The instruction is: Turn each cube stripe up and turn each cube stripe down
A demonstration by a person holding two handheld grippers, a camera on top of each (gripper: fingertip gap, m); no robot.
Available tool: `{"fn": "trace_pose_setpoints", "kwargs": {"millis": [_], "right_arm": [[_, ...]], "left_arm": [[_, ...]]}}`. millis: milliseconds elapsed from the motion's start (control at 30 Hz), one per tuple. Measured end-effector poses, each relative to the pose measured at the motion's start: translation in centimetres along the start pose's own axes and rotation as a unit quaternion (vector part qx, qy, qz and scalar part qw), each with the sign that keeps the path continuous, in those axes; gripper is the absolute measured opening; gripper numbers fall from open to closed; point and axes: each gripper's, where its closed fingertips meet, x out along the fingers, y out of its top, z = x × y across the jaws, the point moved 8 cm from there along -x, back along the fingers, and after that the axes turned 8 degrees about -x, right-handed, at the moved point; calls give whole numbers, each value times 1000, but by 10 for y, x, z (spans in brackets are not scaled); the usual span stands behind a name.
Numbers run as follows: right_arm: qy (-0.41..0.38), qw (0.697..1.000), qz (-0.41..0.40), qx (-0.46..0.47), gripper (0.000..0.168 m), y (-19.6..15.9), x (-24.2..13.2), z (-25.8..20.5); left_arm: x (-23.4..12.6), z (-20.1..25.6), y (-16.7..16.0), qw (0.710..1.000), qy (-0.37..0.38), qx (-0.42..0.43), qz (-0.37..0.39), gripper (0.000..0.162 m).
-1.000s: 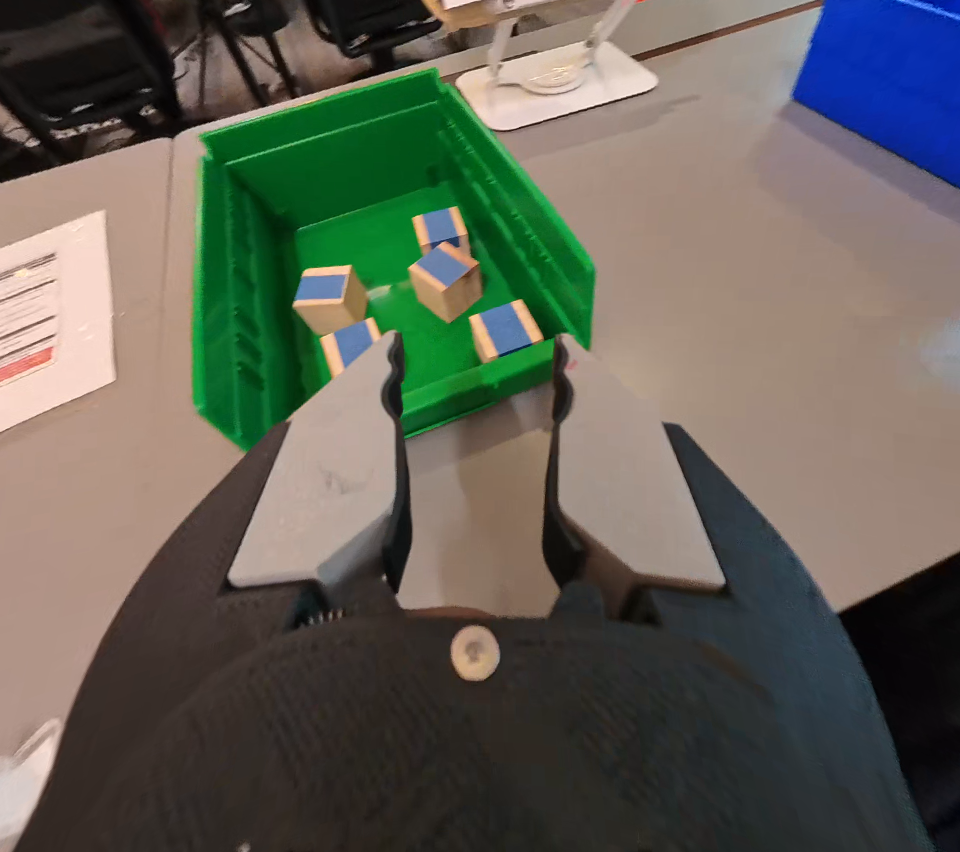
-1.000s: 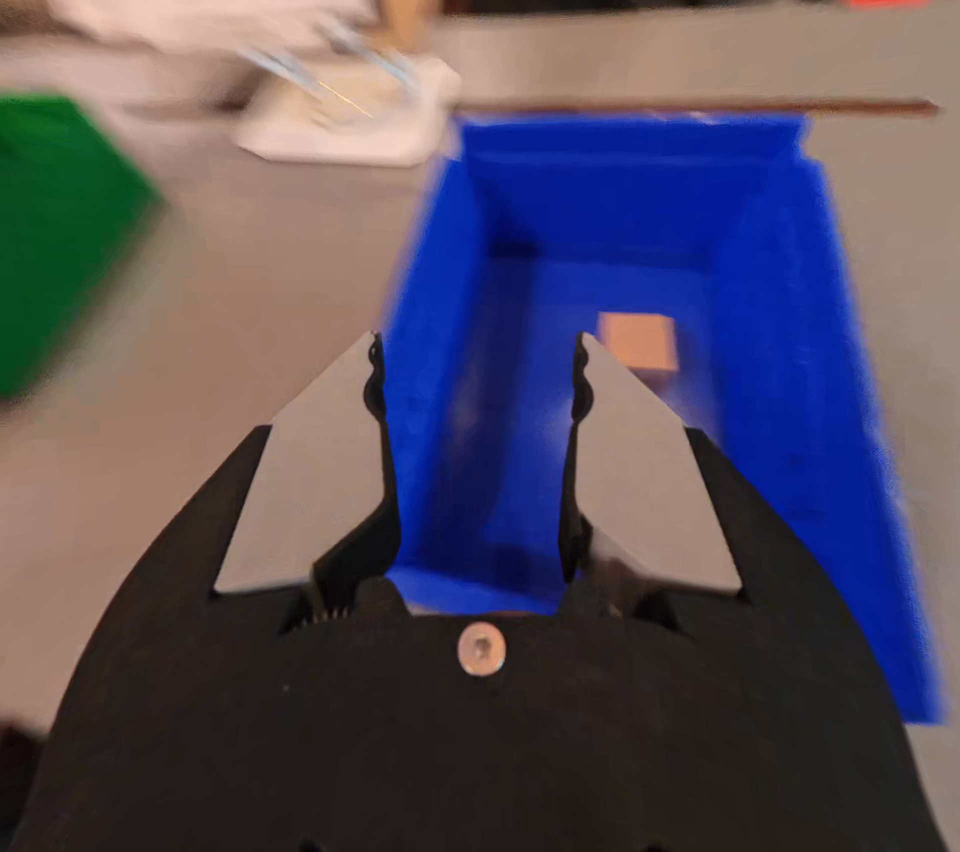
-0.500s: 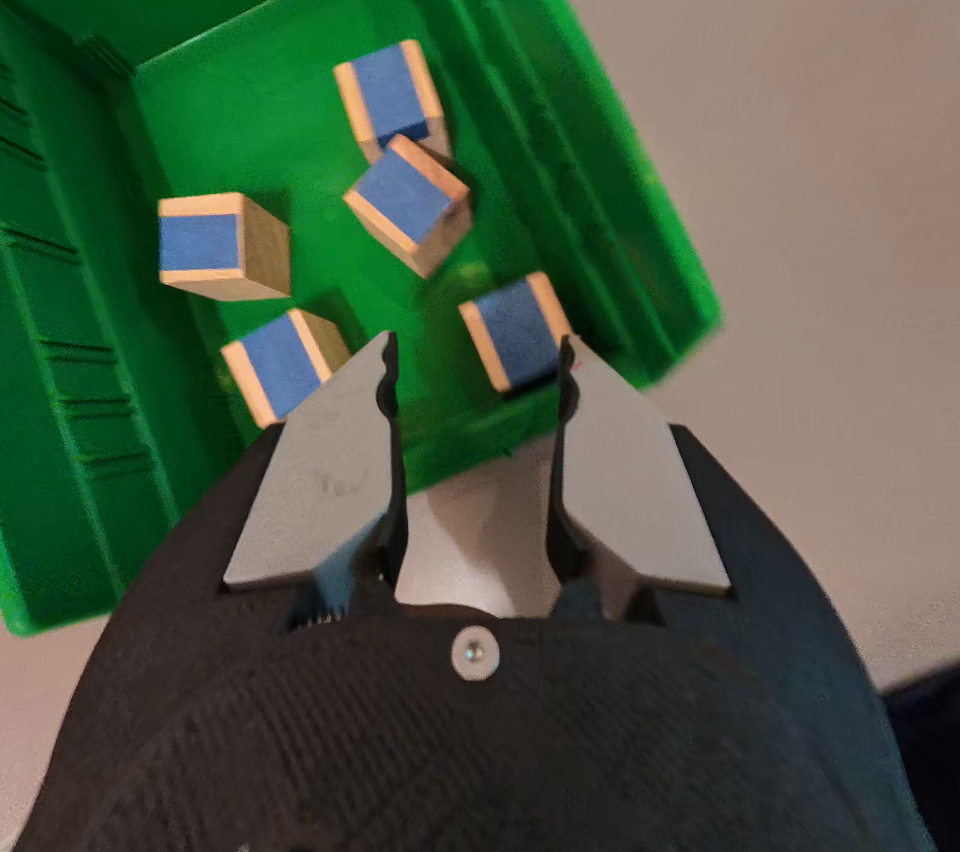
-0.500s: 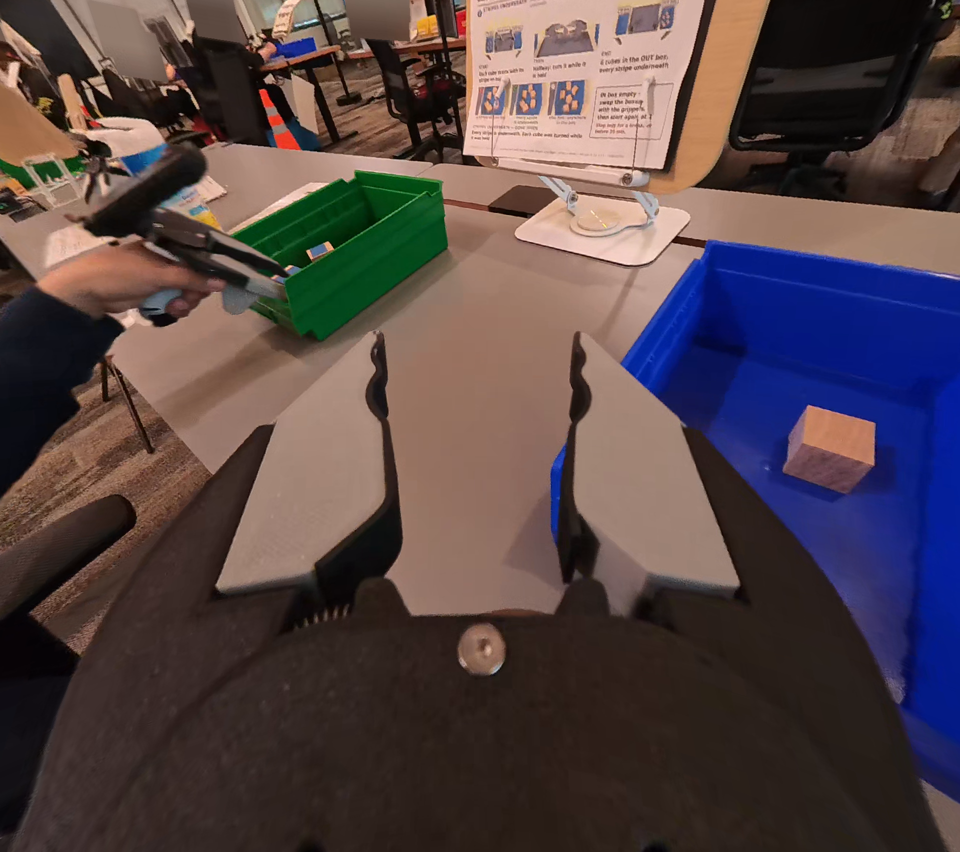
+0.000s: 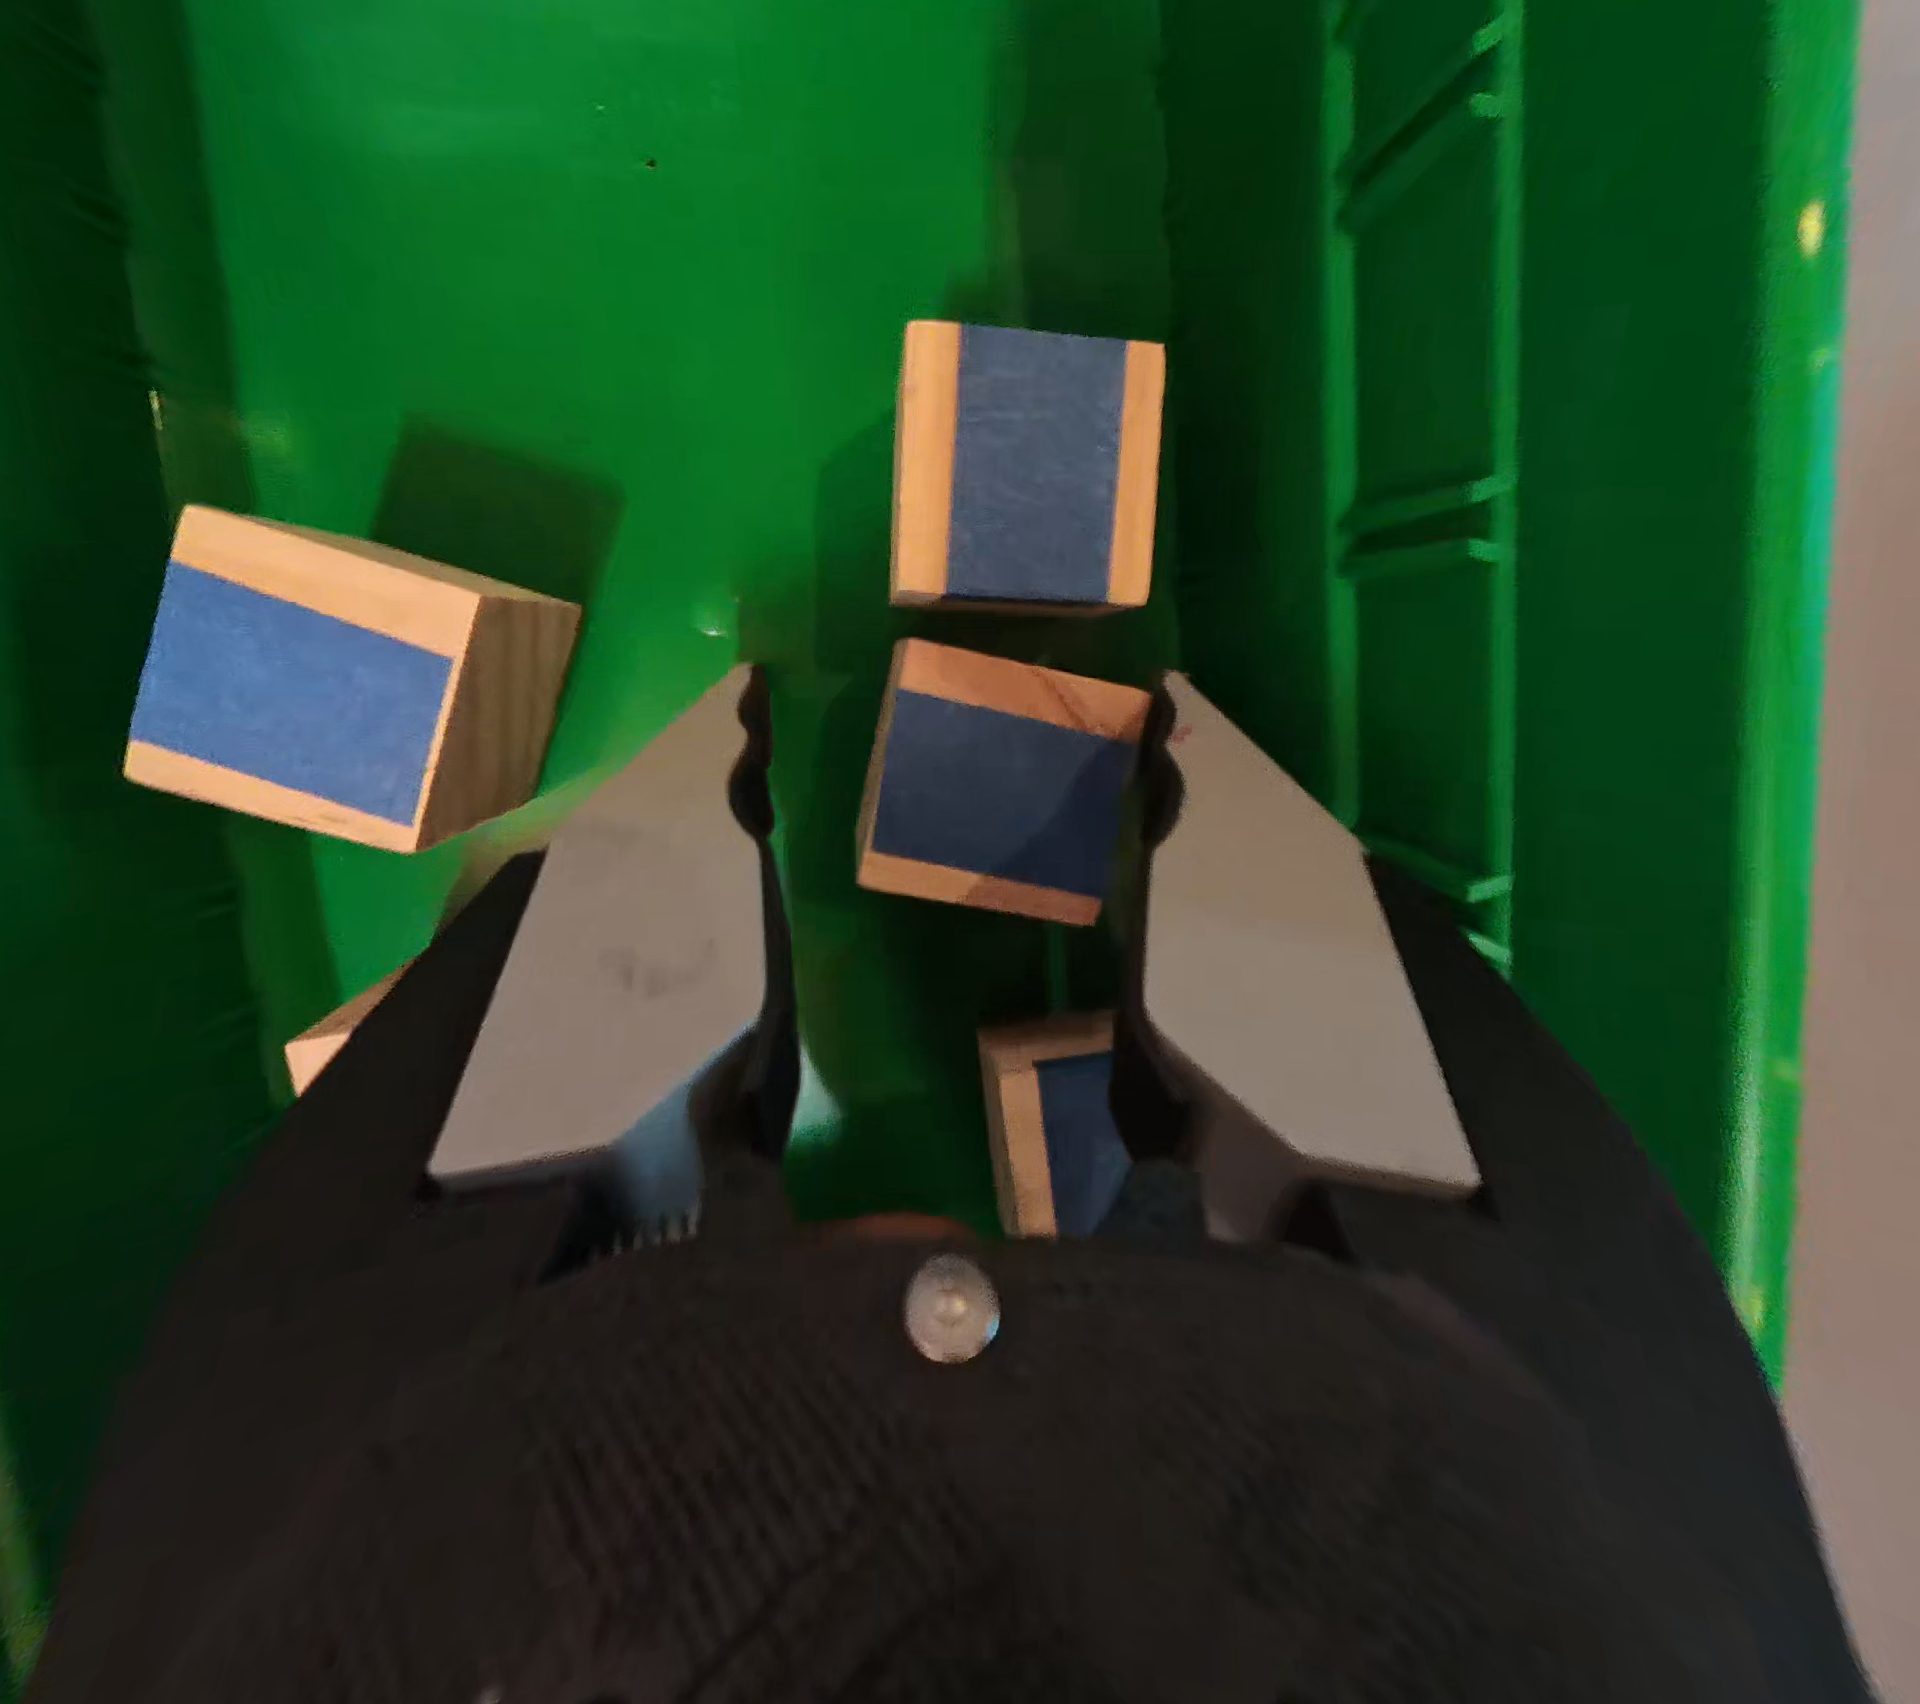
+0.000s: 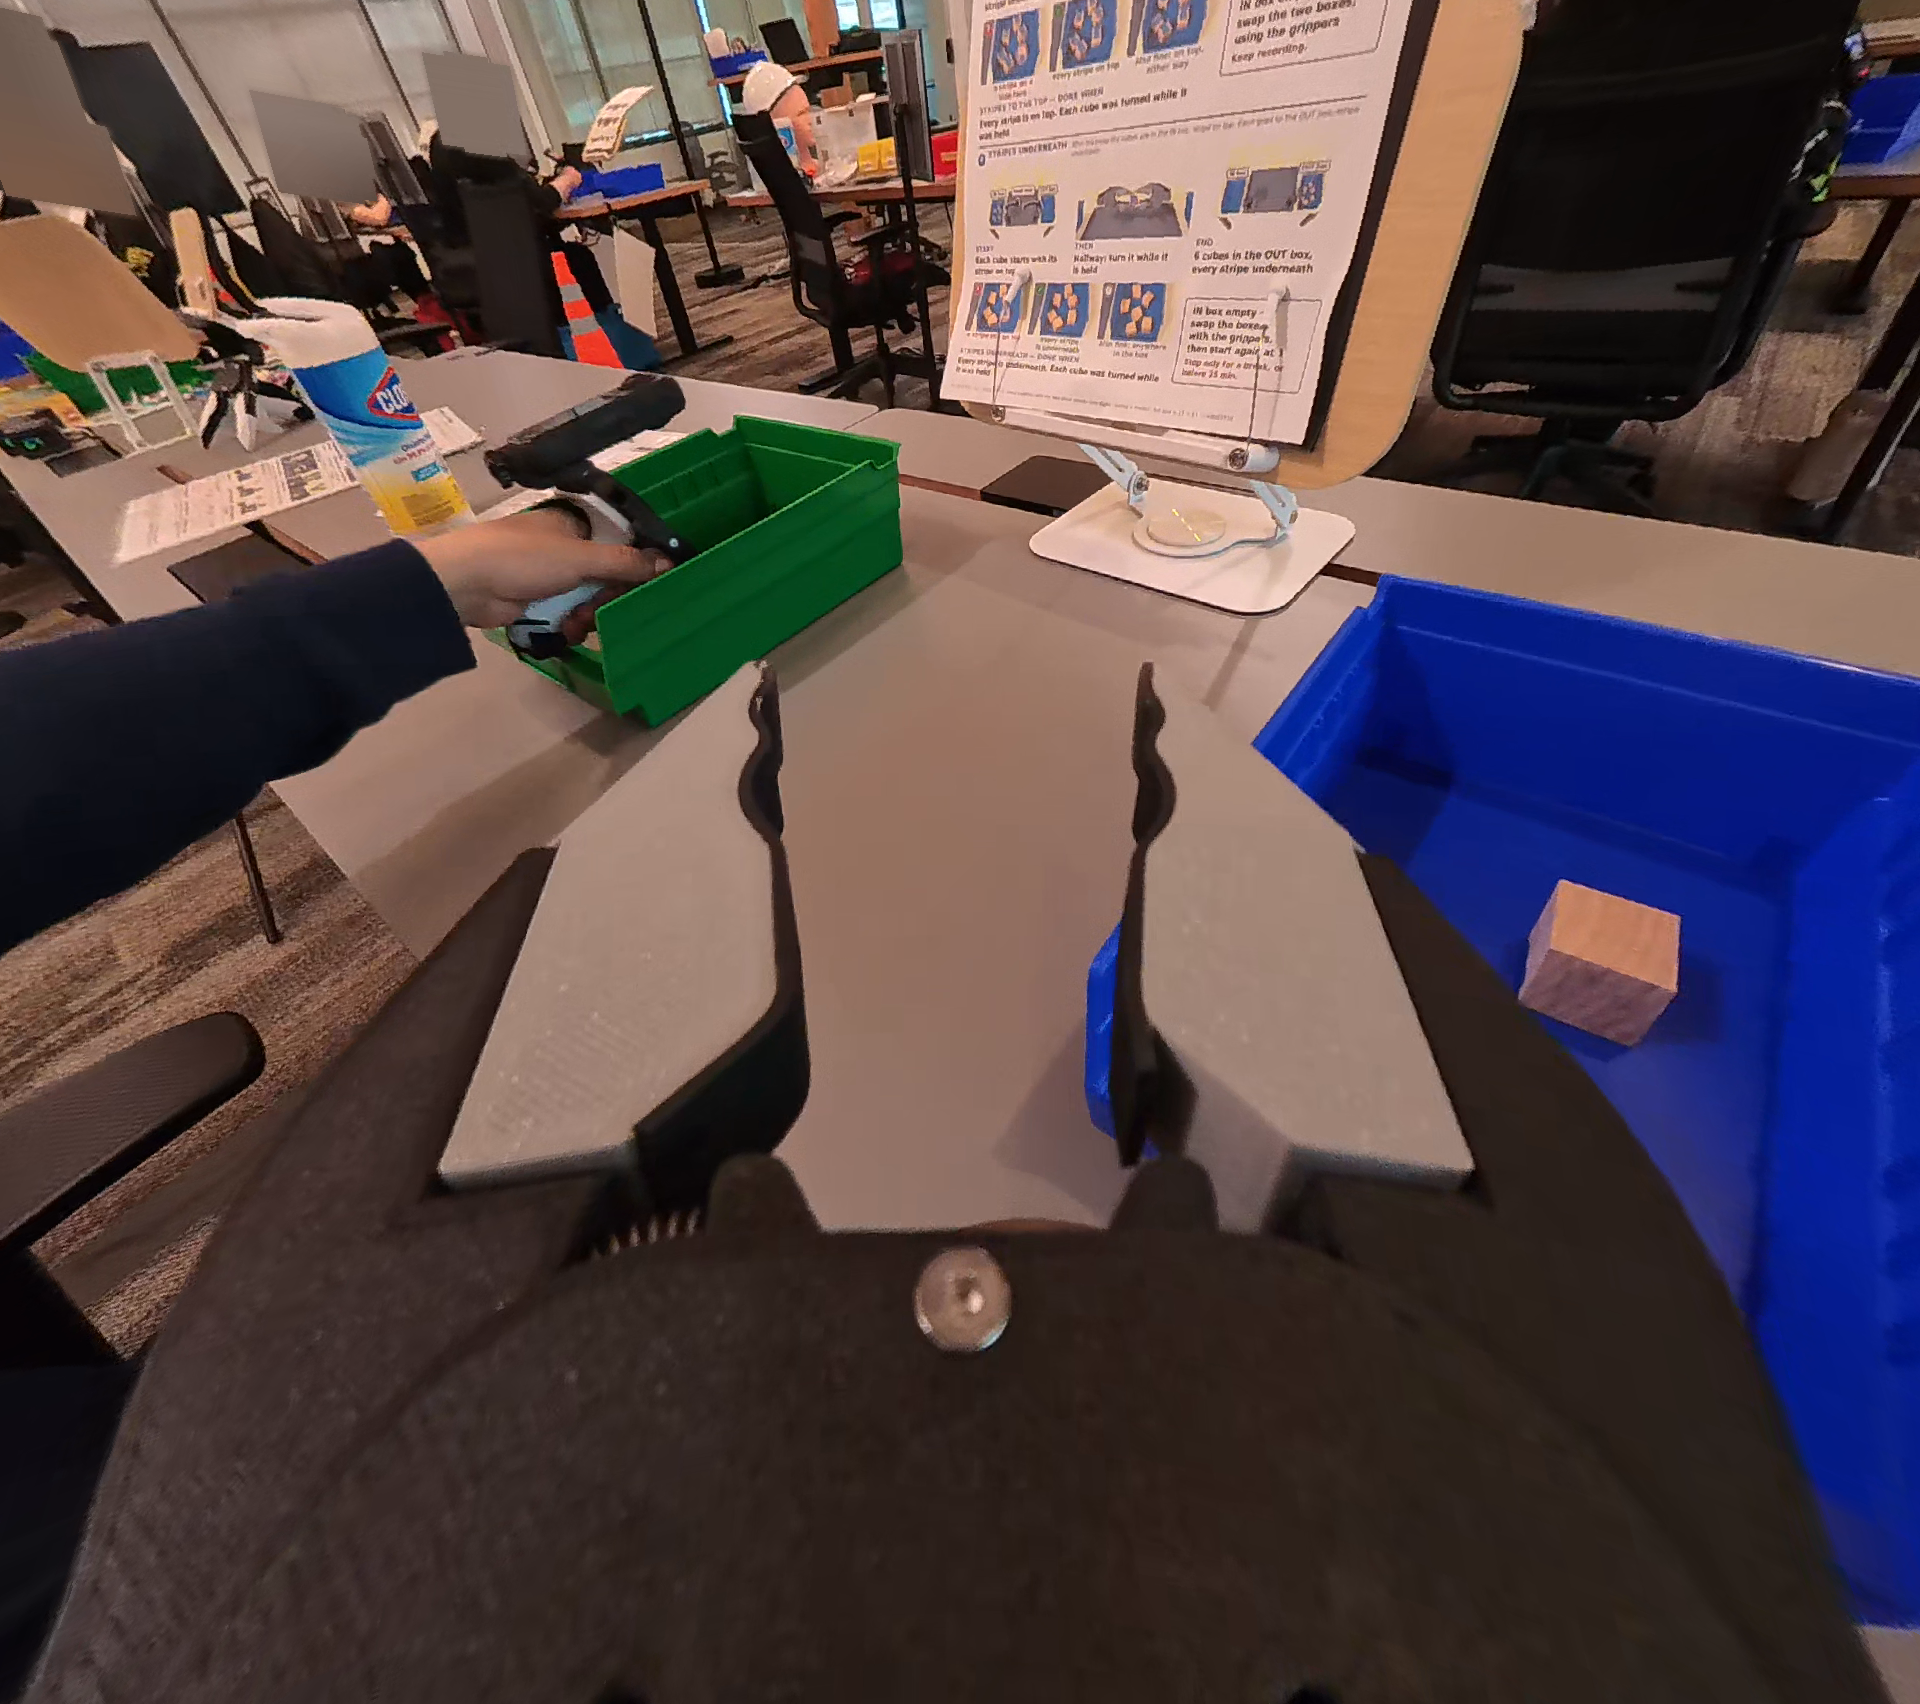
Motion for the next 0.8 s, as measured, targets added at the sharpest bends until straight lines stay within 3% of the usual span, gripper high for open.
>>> {"fn": "trace_pose_setpoints", "kwargs": {"millis": [167,300,467,600,700,733,800], "right_arm": [[-1,1000,-2,0,66,-1,0,3],[2,1000,-1,1,66,-2,1,2],[30,1000,-8,5,65,-5,11,-6],[114,993,-22,38,65,-15,39,-25],[227,968,-34,99,65,-28,70,-54],[271,954,-35,126,65,-31,79,-66],[368,912,-32,180,67,-35,93,-92]], "left_arm": [[-6,-3,-1,999,14,44,4,45],[-24,-9,0,998,-2,58,12,45],[-85,8,3,986,-87,111,92,45],[-132,43,-22,956,-132,211,152,45],[-171,85,-53,899,-185,333,215,45],[-188,103,-69,858,-213,391,258,45],[-223,134,-113,745,-289,495,341,45]]}}
